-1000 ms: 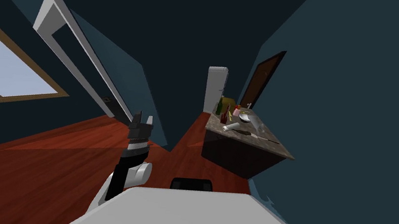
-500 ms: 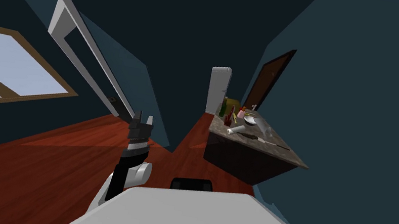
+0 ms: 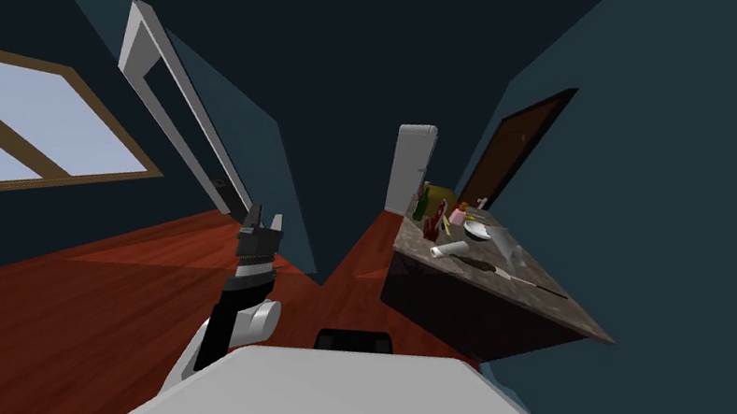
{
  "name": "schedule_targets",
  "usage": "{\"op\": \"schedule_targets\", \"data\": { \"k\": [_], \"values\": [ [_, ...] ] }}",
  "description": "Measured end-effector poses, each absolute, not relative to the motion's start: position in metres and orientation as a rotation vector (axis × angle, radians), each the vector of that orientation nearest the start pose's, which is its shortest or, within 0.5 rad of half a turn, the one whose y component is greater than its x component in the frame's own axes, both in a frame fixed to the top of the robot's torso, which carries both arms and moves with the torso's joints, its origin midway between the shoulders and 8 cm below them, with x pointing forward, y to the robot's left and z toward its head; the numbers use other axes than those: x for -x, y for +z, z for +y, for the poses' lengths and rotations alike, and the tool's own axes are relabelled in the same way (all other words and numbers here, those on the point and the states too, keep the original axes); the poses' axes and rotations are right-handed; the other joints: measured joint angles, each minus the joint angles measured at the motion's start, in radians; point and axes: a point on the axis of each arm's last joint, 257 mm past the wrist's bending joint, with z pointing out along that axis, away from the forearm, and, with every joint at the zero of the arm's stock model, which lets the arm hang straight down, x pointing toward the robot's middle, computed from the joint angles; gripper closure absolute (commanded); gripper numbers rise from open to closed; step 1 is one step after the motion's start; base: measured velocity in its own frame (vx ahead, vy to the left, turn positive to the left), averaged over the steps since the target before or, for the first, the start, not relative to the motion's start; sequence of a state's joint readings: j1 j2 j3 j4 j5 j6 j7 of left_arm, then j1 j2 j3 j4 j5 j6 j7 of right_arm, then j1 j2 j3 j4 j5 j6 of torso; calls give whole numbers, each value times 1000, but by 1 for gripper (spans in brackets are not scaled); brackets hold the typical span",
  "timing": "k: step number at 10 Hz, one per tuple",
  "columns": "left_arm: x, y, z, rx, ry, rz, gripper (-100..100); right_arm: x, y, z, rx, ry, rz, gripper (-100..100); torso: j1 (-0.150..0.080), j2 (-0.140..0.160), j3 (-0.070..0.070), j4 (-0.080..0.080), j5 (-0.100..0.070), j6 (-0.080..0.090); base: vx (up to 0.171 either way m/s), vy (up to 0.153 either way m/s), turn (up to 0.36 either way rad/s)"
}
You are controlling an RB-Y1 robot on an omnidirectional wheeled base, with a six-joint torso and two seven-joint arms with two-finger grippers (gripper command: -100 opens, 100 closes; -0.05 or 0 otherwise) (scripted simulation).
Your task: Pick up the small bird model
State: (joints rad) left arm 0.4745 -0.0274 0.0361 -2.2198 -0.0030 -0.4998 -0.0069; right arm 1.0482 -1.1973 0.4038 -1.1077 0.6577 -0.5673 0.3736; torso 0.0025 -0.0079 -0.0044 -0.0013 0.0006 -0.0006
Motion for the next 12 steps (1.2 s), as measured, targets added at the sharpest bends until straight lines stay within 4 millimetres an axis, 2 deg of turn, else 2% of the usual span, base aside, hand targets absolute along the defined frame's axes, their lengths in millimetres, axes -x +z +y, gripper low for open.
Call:
{"op": "schedule_targets", "data": {
  "k": [1,2,5,6,7,9,12],
  "values": [
    [-355,6,294,700,-1258,613,0,206,-433,-559,567,185,3145,-100,0,3,2,1,0,0,78,35,116],
    [-355,6,294,700,-1258,613,0,213,-422,-577,607,150,3173,-100,0,2,1,1,0,0,89,30,97],
    [-355,6,294,700,-1258,613,0,214,-397,-629,743,47,3228,-100,1,-2,-1,-1,0,0,148,36,127],
    [-355,6,294,700,-1258,613,0,217,-383,-643,784,15,3249,-100,0,-4,-2,-1,0,-1,116,2,77],
    [-355,6,294,700,-1258,613,0,212,-369,-661,831,-25,3258,-100,-1,-2,-1,-1,0,0,42,-2,-12],
    [-355,6,294,700,-1258,613,0,208,-365,-673,855,-48,3263,-100,-1,6,4,1,-1,1,45,13,63],
    [-355,6,294,700,-1258,613,0,194,-333,-722,959,-159,3286,-100,0,-2,-1,0,0,-1,138,10,108]
  ]
}}
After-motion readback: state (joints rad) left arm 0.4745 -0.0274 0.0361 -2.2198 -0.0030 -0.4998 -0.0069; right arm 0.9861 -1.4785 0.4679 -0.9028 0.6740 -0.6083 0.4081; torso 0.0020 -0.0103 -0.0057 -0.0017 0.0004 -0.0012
